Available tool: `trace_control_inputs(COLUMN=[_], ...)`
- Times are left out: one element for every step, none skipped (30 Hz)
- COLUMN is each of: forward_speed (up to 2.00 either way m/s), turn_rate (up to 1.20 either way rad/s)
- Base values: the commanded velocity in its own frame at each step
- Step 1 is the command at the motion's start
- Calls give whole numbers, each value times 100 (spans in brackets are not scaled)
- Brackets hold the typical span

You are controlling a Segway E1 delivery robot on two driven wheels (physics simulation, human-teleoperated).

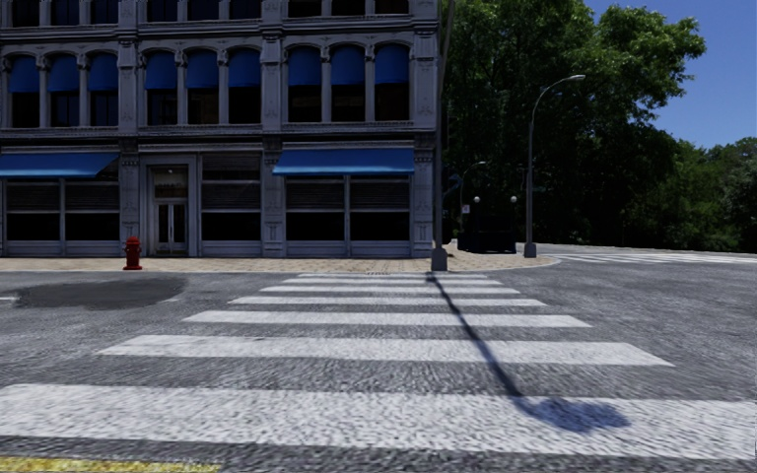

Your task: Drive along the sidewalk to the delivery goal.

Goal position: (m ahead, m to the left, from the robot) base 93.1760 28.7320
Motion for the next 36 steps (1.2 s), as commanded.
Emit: trace_control_inputs(forward_speed=[200,200,200,200,200,200,200,200,200,200,200,200,200,200,200,200,200,200,200,200,200,200,200,200,200,200,200,200,200,200,200,200,200,200,200,200], turn_rate=[0,0,0,0,0,0,0,0,0,0,0,0,0,0,0,0,0,0,0,0,0,0,0,0,0,0,0,0,0,0,0,0,0,0,0,0])
